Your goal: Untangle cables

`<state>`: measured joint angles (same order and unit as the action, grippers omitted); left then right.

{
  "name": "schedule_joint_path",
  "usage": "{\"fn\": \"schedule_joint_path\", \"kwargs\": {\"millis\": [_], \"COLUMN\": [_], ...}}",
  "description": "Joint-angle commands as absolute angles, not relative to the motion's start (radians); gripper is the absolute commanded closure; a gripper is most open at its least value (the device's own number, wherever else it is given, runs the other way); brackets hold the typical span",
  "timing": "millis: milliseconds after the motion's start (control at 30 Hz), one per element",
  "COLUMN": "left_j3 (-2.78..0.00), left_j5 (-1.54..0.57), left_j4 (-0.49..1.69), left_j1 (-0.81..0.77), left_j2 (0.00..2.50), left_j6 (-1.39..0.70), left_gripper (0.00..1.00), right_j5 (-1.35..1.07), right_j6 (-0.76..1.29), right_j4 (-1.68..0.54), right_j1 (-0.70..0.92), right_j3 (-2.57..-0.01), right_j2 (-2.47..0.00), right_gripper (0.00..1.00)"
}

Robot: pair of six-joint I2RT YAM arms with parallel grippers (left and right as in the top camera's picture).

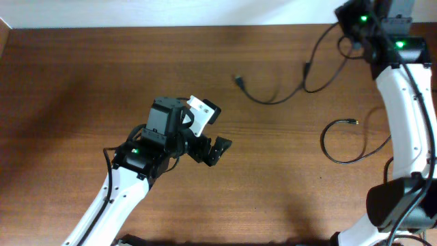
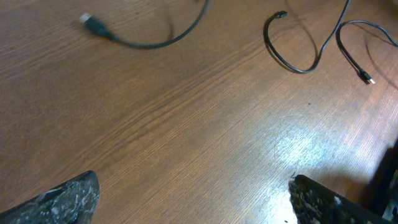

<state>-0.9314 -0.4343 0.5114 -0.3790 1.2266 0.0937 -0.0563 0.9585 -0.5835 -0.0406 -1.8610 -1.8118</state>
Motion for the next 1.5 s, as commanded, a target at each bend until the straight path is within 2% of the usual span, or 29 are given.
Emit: {"fn": "schedule_joint_path", "kwargs": {"millis": [0,700,733,800,867,1067,1200,1467], "left_j3": [-0.932,-0.932,-0.932,-0.932,-0.932,-0.932,-0.932,-0.932], "left_j5": [-0.448,-0.448,-0.448,-0.448,-0.448,-0.448,-0.448,-0.448], "left_j4": [0.51,0.51,0.51,0.509,0.51,0.51,0.51,0.51], "left_j1": [-0.374,-0.374,-0.374,-0.374,-0.374,-0.374,-0.374,-0.374], "left_j2": [1.208,1.208,1.208,1.208,1.208,1.208,1.208,1.208], "left_j6": [0.106,0.106,0.106,0.106,0.106,0.106,0.106,0.106], "left_gripper": [0.01,0.01,0.01,0.01,0.01,0.01,0.01,0.01], "right_j5": [-0.028,0.016,0.016,0.015,0.008,-0.088,-0.182,-0.199], "right_j6": [0.95,0.95,0.949,0.948,0.923,0.796,0.789,0.745], "right_j4": [-0.587,-0.576,-0.577,-0.584,-0.587,-0.605,-0.638,-0.746], "right_j1": [-0.099,-0.408,-0.421,-0.437,-0.447,-0.458,-0.467,-0.468], "right_j3": [-1.883,-1.883,-1.883,-1.883,-1.883,-1.884,-1.884,-1.884], "right_j2": [-1.871,-2.231,-2.236,-2.236,-2.236,-2.234,-2.228,-2.141], "right_gripper": [0.96,0.96,0.92,0.71,0.67,0.65,0.65,0.65]}}
